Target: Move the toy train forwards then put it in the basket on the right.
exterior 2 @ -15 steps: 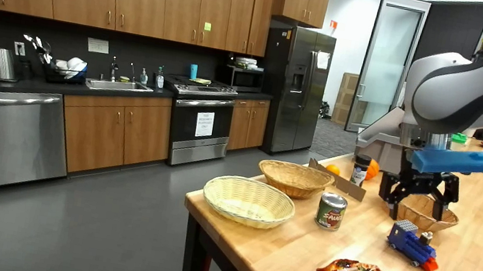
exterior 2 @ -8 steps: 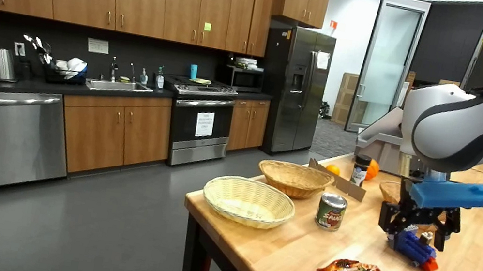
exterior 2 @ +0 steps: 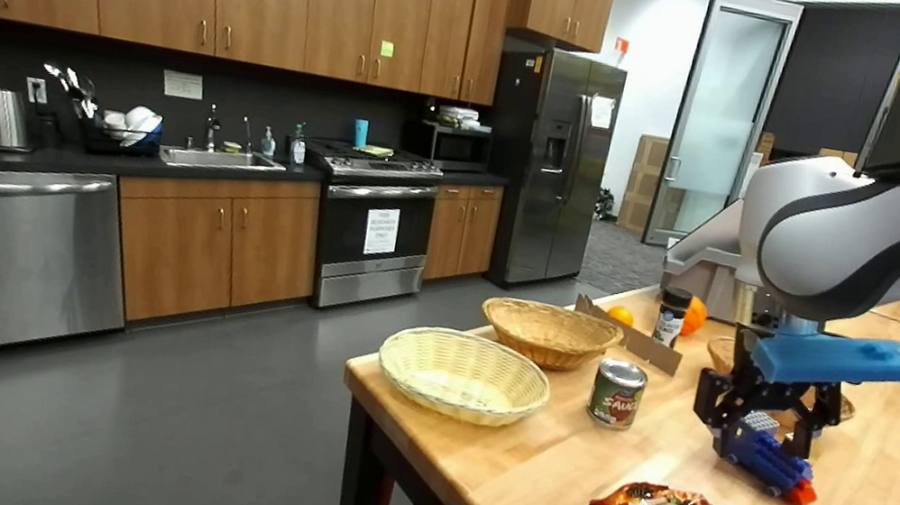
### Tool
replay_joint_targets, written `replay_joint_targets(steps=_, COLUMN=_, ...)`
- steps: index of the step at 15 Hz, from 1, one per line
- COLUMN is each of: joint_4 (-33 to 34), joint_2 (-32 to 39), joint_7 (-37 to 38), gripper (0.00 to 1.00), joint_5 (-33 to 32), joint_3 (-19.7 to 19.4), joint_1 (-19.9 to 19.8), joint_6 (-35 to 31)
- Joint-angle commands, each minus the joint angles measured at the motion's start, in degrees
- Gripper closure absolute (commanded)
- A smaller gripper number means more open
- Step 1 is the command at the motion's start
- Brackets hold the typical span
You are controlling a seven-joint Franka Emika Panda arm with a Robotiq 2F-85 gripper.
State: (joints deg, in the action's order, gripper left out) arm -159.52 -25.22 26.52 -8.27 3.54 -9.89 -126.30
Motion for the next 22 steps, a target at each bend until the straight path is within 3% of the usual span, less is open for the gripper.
replay_joint_targets(steps=1, joint_4=0.2, joint_2=-0.2, joint_7=-0.2, gripper=0.00, joint_5=-0.1, joint_3=-0.2, joint_1=0.2, joint_6=0.5)
replay_joint_targets(steps=22, joint_4=0.4, joint_2=-1.0, joint_7=-1.0, gripper=0.00, joint_5=-0.1, joint_3=-0.2, joint_1=0.2, joint_6=1.1)
